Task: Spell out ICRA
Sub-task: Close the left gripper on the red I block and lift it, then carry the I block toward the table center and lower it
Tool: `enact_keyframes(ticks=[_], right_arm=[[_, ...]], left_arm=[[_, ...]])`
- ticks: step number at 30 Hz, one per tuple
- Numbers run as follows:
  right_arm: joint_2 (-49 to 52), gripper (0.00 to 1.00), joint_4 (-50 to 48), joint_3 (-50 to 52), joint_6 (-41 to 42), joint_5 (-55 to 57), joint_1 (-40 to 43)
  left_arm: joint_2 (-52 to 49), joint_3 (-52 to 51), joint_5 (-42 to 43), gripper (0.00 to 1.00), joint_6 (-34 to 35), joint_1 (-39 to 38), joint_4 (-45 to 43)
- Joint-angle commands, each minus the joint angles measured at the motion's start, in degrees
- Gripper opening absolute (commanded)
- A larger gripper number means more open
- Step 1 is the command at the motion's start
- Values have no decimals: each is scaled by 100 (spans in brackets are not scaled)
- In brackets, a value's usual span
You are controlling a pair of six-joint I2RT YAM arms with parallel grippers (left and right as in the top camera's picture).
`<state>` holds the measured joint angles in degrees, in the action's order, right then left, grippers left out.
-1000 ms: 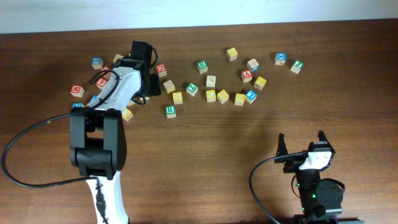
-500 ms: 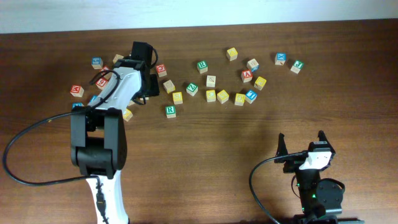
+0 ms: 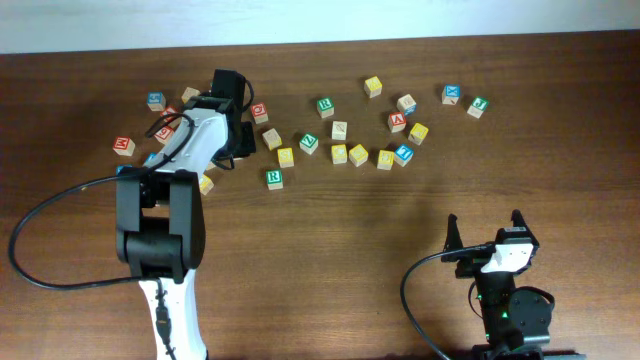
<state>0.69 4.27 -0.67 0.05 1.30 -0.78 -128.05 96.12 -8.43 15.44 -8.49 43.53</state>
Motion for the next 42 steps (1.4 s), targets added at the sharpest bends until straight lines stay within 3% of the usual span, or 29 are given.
enact_keyframes(ticks=[1,5,9,14,20,22,27,32,37,42], right_arm=[[-33,98,26,35,42,68,52],[-33,98,28,35,42,68,52],[-33,98,28,35,42,68,52],[-33,98,28,35,42,70,52],[-33,98,28,35,42,68,52],[-33,98,28,35,42,68,52],[-33,98,28,35,42,68,52],[-33,98,28,35,42,68,52],[-33,98,28,35,42,68,52],[-33,98,28,35,42,68,52]], left_arm=[[-125,238,-39,23,-26,39,96],[-116,658,275,16,-26,39,455],[-94,1099,769,20,-26,39,973],[398,2035,833,18,-26,39,2535],[1620,2061,1622,17,-28,39,3617],[1996,2055,1661,13,-26,26,4037],[2621,1832,1659,16,-28,-26,4986],[2820,848,1644,16,107,-516,4570],[2817,-1276,1615,18,750,-1021,2385],[2811,-2610,1550,16,748,-1021,1145]])
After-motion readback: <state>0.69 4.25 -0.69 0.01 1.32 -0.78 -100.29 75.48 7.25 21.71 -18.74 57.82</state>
